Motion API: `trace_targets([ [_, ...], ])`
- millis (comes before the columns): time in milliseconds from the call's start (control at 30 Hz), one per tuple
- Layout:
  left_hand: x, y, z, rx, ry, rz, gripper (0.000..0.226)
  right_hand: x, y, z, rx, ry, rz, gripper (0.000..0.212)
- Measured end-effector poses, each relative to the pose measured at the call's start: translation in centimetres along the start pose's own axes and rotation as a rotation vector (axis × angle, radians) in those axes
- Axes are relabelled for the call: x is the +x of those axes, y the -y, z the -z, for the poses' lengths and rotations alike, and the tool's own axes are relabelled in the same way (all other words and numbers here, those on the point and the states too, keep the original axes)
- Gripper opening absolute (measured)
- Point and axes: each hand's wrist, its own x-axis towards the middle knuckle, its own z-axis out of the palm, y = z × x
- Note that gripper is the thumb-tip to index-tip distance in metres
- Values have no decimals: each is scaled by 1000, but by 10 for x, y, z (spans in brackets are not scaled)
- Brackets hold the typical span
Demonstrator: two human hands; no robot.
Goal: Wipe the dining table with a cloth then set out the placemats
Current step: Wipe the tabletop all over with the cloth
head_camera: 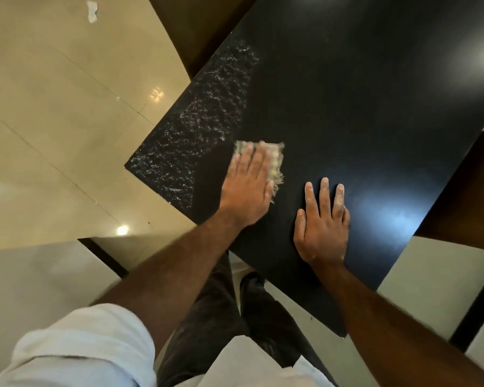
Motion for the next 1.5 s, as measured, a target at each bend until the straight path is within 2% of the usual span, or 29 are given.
trace_targets([
  [133,-52,4,-7,25,65,-121,76,1,2,3,-2,-8,-4,69],
  [233,-71,35,-8,27,60,-42,76,1,3,3,-3,-6,-9,70],
  [367,-32,75,2,19,24,75,76,3,4,0,-29,4,-27,71],
  [467,18,81,12,35,-48,59,76,6,6,-2,-42,23,-44,72],
  [600,57,54,17,26,-71,-16,77,9,7,-2,-72,39,-56,74],
  [767,24,29,8,2,-2,-211,77,29,30,1,-72,32,-87,76],
  [867,-5,39,6,8,59,-253,77,57,55,4,-64,1,-53,75],
  [1000,-2,75,10,32,40,-205,76,101,85,6,-59,-24,23,73],
  [1100,36,96,18,36,-10,-117,77,134,101,8,-49,-30,80,73],
  [1233,96,102,32,32,-72,-119,75,177,106,13,-44,-53,113,71],
  [1367,110,90,35,19,-74,-175,74,198,101,17,-32,-89,30,69],
  [1500,74,106,34,37,-2,-304,75,193,111,19,-33,-92,-87,70],
])
